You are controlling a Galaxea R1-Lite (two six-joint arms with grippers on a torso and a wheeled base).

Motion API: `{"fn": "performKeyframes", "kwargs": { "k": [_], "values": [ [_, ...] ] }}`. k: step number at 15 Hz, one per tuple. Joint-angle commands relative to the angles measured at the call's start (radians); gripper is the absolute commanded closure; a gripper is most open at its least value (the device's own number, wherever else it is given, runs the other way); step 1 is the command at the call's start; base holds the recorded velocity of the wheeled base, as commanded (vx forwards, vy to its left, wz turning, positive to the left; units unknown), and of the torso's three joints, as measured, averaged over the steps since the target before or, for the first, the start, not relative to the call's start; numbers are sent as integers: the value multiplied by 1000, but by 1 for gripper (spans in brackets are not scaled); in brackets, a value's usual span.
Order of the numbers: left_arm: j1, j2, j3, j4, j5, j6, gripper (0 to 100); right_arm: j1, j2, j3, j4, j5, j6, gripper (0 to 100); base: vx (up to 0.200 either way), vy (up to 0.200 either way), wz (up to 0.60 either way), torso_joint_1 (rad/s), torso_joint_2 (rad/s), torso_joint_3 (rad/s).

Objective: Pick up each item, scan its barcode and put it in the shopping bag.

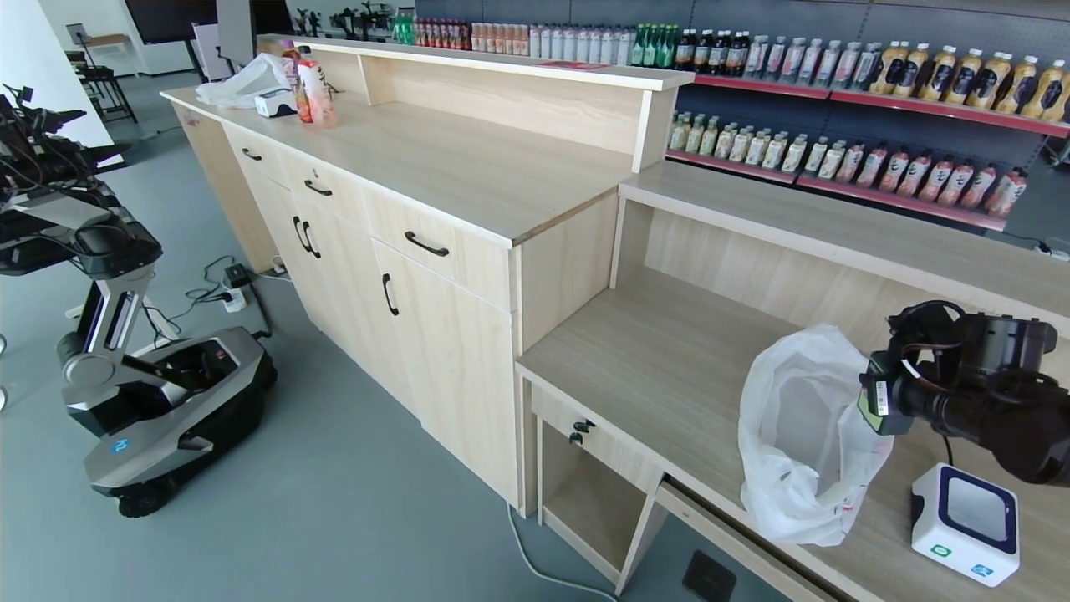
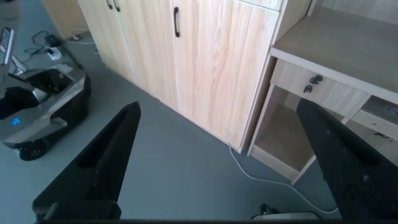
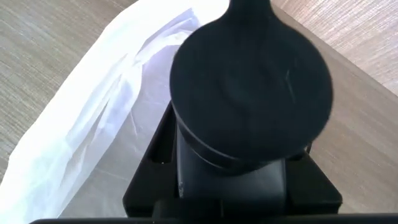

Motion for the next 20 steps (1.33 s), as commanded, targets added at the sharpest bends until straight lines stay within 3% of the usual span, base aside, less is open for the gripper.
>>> {"fn": "performKeyframes", "kwargs": {
  "k": [1,4,20],
  "values": [
    [0,0,0,-1,0,1,0,-2,123,-54,-32,6,5,100,0,0,0,0,0,0],
    [0,0,0,-1,0,1,0,6,176,-114,-41,66,14,100,0,0,0,0,0,0],
    [0,0,0,-1,0,1,0,122,483,-356,-184,119,29,100,0,0,0,0,0,0]
  ]
}}
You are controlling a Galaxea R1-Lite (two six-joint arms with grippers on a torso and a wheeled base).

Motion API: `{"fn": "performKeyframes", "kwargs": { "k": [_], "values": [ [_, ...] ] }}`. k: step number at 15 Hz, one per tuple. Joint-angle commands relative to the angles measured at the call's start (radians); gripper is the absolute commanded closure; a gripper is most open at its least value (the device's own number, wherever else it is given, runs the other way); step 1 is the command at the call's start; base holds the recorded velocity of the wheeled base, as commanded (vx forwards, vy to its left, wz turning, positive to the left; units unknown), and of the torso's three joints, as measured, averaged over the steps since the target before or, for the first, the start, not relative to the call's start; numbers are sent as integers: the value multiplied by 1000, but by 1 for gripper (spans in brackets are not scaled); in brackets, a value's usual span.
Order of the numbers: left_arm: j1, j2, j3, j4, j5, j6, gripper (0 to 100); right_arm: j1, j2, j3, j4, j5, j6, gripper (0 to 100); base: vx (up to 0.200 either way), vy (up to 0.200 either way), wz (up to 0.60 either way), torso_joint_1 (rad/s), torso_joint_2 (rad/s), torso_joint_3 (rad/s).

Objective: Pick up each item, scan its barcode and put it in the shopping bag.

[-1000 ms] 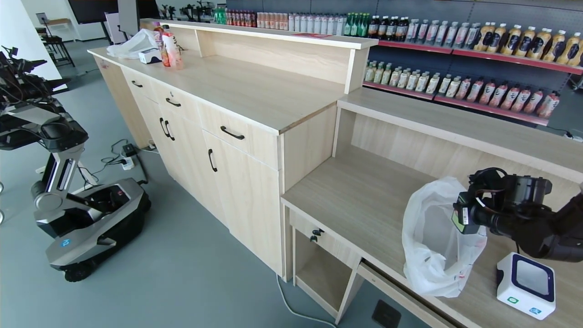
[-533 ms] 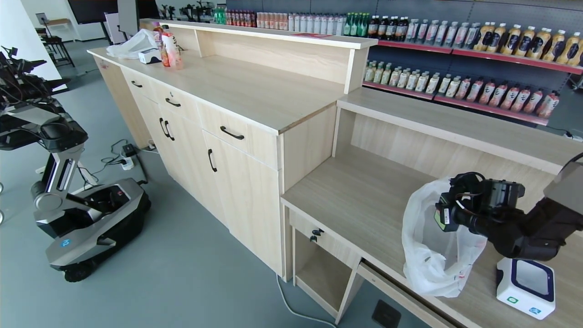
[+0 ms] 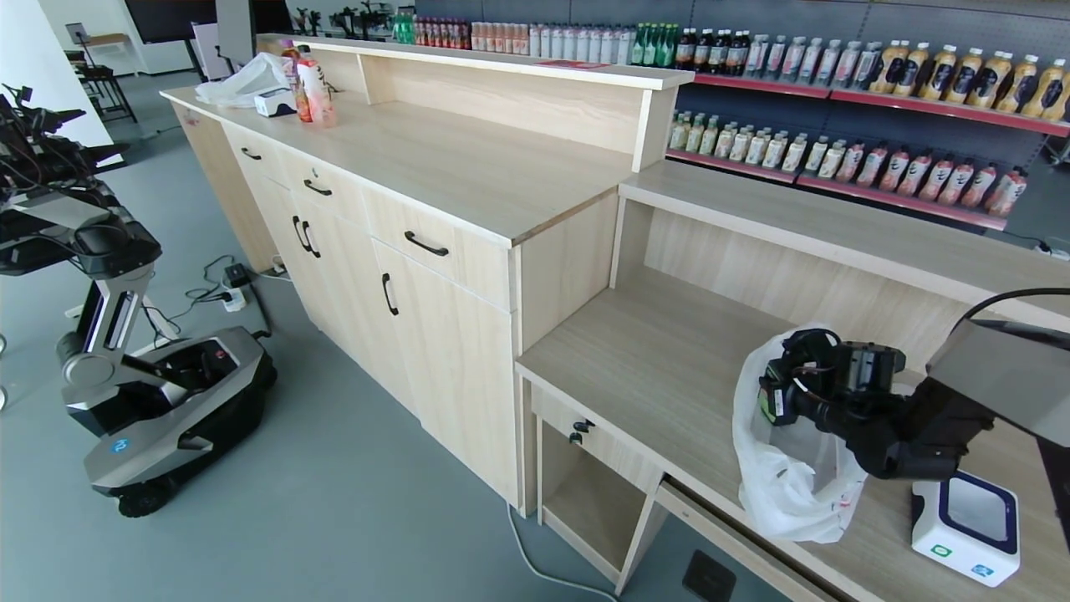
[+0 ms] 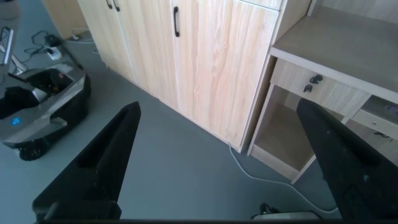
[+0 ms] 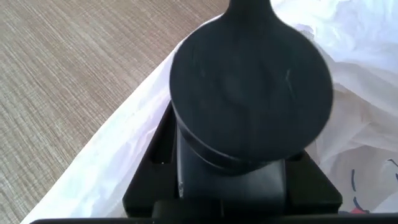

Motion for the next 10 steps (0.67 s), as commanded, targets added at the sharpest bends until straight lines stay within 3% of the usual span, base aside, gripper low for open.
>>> {"fn": "performKeyframes", "kwargs": {
  "k": [1,3,4,7,10],
  "values": [
    [0,0,0,-1,0,-1,0,0,34,-34,2,0,-1,100,0,0,0,0,0,0],
    [0,0,0,-1,0,0,0,0,34,-28,1,0,-1,100,0,0,0,0,0,0],
    [0,0,0,-1,1,0,0,-2,36,-26,1,0,-1,0,0,0,0,0,0,0],
    [0,0,0,-1,0,0,0,-3,23,-25,1,0,1,0,0,0,0,0,0,0],
    [0,0,0,-1,0,-1,0,6,-151,-9,15,-2,22,0,0,0,0,0,0,0]
  ]
}}
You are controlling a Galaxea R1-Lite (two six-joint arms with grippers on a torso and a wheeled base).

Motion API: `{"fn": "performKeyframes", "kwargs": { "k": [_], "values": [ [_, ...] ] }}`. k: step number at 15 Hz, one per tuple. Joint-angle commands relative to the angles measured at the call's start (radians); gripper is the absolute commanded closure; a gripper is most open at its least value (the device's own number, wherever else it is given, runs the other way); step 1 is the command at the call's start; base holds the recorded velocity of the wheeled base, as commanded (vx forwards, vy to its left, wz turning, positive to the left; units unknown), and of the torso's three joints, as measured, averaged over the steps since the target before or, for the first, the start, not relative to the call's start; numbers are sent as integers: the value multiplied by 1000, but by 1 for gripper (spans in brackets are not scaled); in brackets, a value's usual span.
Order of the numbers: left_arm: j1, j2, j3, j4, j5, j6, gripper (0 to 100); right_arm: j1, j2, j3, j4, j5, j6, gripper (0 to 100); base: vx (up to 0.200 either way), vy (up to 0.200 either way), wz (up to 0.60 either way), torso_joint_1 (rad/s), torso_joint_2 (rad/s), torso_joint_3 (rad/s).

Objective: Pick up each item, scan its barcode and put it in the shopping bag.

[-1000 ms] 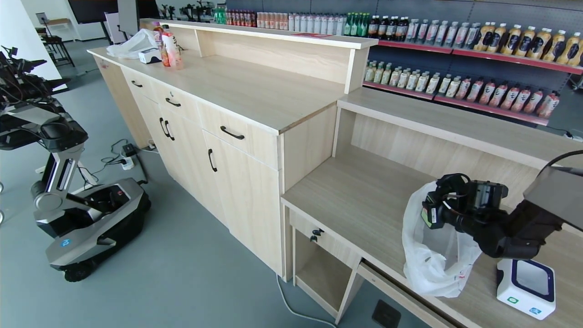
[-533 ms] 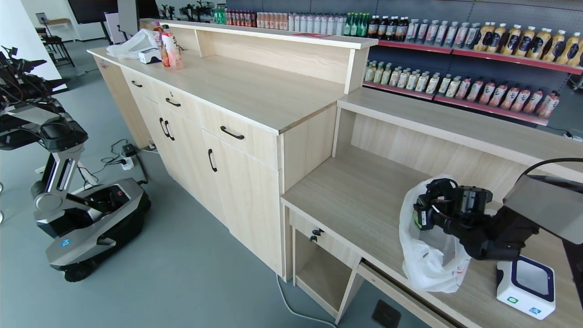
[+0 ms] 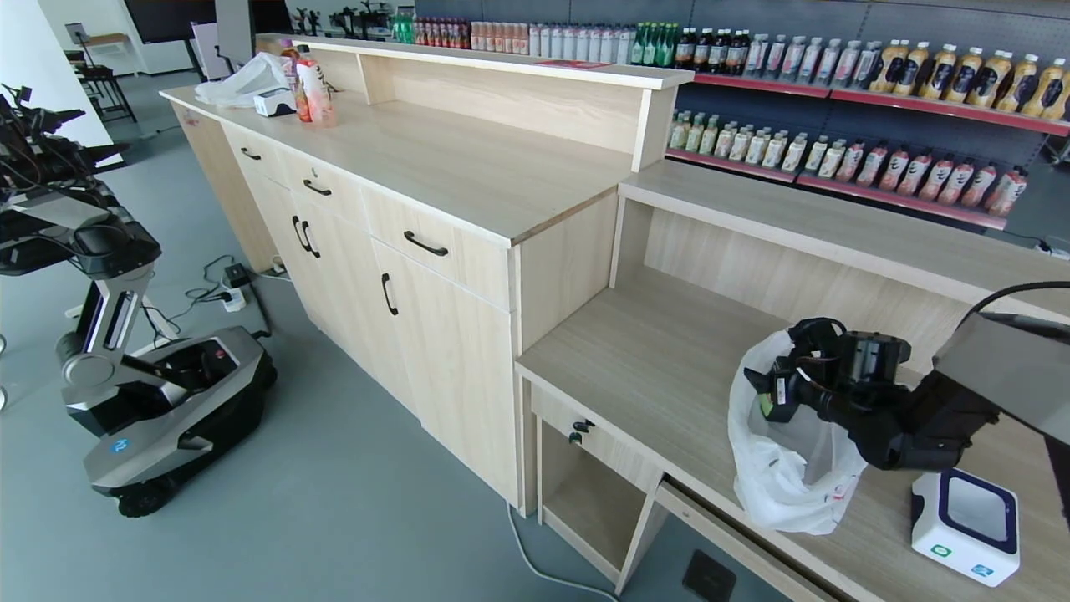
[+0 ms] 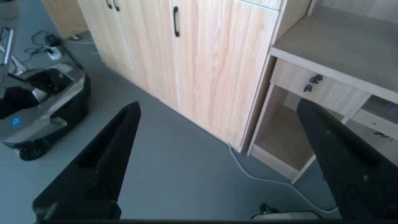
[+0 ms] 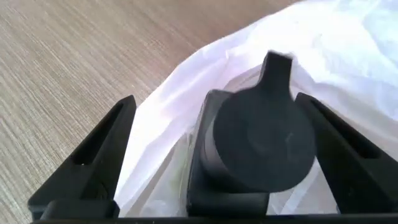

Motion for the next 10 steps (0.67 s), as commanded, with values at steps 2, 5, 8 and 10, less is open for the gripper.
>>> {"fn": "performKeyframes", "kwargs": {
  "k": [2,5,8,10],
  "values": [
    [0,0,0,1,0,0,0,0,-327,154,42,-1,16,0,0,0,0,0,0,0],
    [0,0,0,1,0,-1,0,-89,-608,424,49,-2,-27,0,0,0,0,0,0,0],
    [0,0,0,-1,0,-1,0,-284,-793,602,81,-7,-199,0,0,0,-400,3,2,2],
    [0,0,0,-1,0,0,0,-404,-872,585,201,-37,-205,0,0,0,-600,0,-3,5]
  ]
}}
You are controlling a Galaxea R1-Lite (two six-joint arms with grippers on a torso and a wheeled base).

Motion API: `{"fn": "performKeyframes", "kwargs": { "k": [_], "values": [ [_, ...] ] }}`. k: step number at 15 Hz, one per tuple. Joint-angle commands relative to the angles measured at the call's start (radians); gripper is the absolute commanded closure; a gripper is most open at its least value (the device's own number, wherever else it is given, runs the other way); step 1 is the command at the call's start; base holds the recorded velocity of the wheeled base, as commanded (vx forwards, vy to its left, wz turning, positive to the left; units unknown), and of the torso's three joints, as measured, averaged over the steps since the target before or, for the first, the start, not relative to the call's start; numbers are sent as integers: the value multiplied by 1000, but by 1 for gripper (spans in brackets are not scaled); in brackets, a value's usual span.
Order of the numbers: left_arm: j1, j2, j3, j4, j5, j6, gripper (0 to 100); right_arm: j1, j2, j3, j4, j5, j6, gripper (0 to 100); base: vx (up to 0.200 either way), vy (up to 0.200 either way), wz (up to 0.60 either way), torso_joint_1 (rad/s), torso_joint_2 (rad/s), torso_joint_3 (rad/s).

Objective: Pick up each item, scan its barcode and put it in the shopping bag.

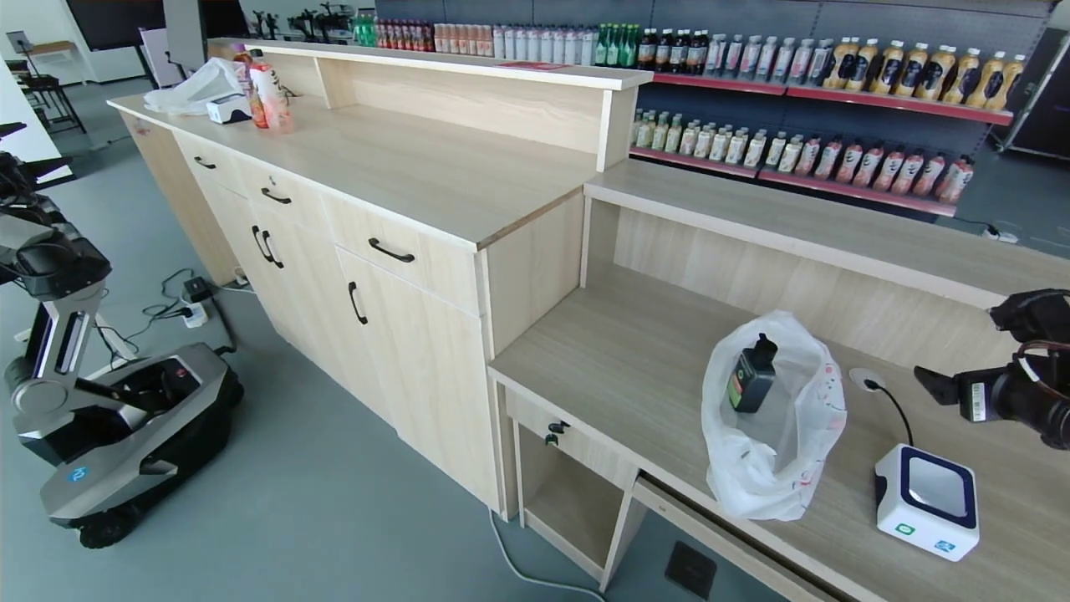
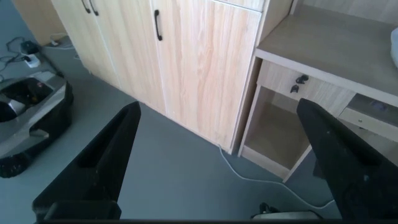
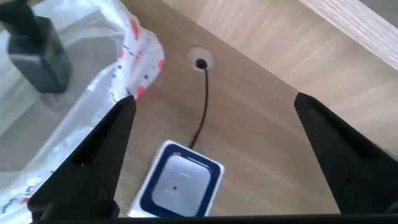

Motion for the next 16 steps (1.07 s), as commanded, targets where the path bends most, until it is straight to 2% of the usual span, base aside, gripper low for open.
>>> {"fn": "performKeyframes", "kwargs": {
  "k": [1,3,5,7,8,9,11,12,13,16],
  "values": [
    [1,0,0,-1,0,-1,0,-163,-182,34,104,-41,-25,0,0,0,-600,7,2,2],
    [1,0,0,-1,0,1,0,-301,-199,39,221,-73,-82,0,0,0,-600,-2,0,5],
    [1,0,0,-1,0,1,0,-378,-173,53,271,-76,-108,0,0,0,-600,-2,0,2],
    [1,0,0,-1,0,-1,0,-393,-126,51,242,-99,-117,0,0,0,-600,2,7,5],
    [1,0,0,-1,0,1,0,-393,-83,53,178,-99,-99,0,0,0,-600,2,-7,-2],
    [1,0,0,-1,0,1,0,-397,-66,53,166,-99,-85,0,0,0,0,0,0,0],
    [1,0,0,0,0,-1,0,-415,48,48,86,-78,44,0,0,0,0,0,0,0],
    [1,0,0,0,0,1,0,-415,58,48,74,-66,59,0,0,0,0,0,0,0],
    [1,0,0,-1,0,1,0,-415,137,46,26,40,105,0,0,0,0,0,0,0],
    [1,0,0,-1,0,1,0,-397,273,31,-32,112,73,0,0,0,0,0,0,0]
  ]
}}
